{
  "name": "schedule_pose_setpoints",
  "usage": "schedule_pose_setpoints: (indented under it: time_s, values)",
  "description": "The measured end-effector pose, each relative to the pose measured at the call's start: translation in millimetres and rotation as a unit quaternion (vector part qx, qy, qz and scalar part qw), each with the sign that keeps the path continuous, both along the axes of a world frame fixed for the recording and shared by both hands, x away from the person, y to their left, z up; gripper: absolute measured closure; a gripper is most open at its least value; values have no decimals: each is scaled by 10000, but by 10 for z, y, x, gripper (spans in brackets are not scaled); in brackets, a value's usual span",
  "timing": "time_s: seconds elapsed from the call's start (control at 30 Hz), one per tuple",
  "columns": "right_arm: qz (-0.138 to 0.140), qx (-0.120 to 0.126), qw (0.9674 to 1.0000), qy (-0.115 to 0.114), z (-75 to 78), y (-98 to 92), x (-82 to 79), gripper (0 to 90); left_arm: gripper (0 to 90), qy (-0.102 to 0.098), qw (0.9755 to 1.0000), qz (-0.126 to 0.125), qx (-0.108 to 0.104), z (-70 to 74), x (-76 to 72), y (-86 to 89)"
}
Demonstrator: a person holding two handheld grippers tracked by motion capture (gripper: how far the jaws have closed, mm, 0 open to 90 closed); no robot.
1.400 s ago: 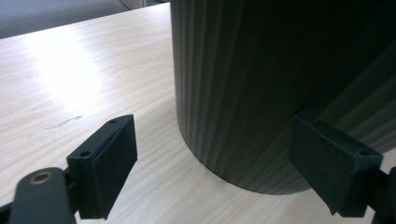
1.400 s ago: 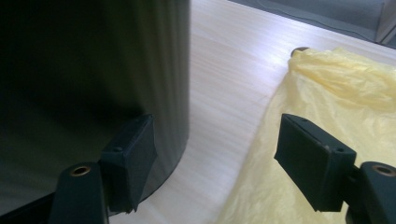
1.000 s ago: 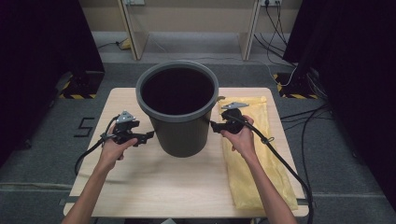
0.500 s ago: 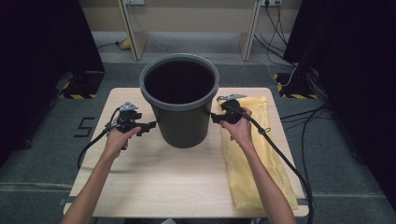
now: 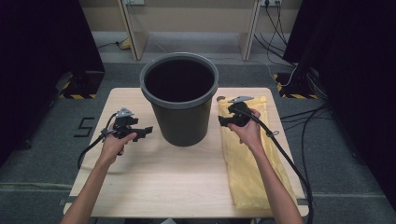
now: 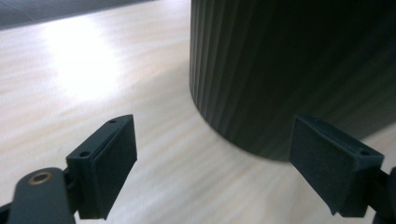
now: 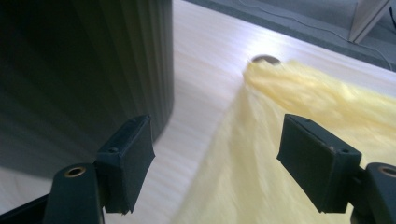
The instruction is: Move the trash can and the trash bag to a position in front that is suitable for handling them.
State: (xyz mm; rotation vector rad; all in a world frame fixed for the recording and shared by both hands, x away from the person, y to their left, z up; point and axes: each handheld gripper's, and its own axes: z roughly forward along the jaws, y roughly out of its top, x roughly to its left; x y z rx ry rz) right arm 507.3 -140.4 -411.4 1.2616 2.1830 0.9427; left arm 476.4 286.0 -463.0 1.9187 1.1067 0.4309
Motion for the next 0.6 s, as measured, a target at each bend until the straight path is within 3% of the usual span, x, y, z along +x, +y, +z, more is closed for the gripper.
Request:
schedule_pose_setpoints:
  time_s: [0.17,0.27,0.43,0.6]
  values:
    - [-81,-101,9999,-9,-10,-230,-169,264,148,-12,10000,-77,62,-104,-173,102]
    - [-128,-206,9997,19,-52,-365,-280,264,148,93,9999,-69,21,-190,-246,157]
    - [-90,-279,9995,141,-145,-558,-468,263,148,173,9996,-73,227,-321,-327,202]
    - [13,-204,9996,213,-231,-738,-710,244,148,208,9992,-124,317,-402,-425,233]
